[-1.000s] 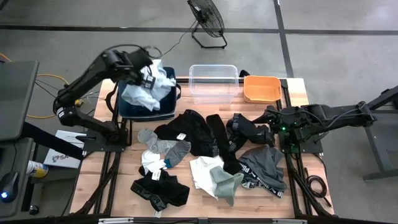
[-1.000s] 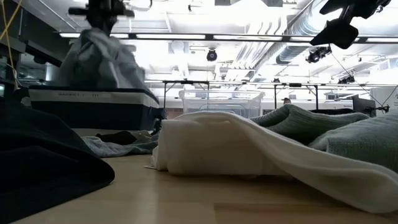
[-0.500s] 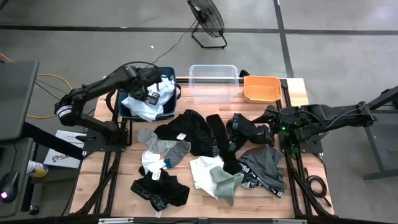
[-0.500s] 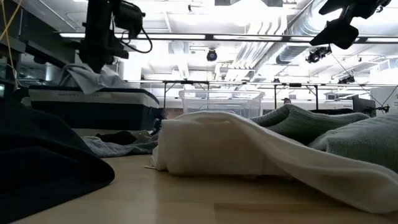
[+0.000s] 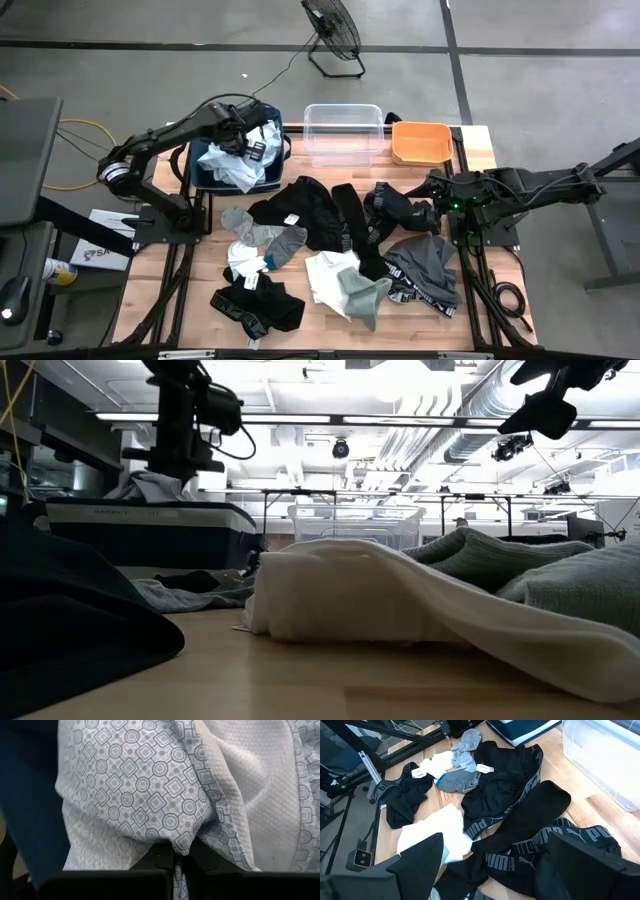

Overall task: Pick & Place Cloths
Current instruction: Put the white plaid shirt into the blue bin

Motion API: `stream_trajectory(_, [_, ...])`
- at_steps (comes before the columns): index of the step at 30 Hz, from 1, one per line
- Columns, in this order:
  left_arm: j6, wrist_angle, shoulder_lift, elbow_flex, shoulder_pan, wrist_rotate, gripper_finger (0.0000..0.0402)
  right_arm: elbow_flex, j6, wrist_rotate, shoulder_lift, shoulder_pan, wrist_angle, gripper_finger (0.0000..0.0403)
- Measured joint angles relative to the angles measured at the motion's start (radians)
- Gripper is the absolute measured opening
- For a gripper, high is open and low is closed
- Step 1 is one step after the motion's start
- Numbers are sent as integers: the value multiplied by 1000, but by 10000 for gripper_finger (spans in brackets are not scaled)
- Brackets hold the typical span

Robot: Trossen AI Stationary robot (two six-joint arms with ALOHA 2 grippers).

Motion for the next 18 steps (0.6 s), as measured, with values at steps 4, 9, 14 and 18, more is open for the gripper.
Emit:
stream_trajectory(4, [61,28,35,0,43,-1,10,0,4,0,0,0,0,350])
stream_trajectory(9, [153,34,57,0,102,-1,7,0,16,0,0,0,0,350])
stream_trajectory(14, [198,42,78,0,134,0,7,0,30,0,0,0,0,350])
stream_trajectory(18, [211,79,98,-19,133,6,7,0,48,0,0,0,0,350])
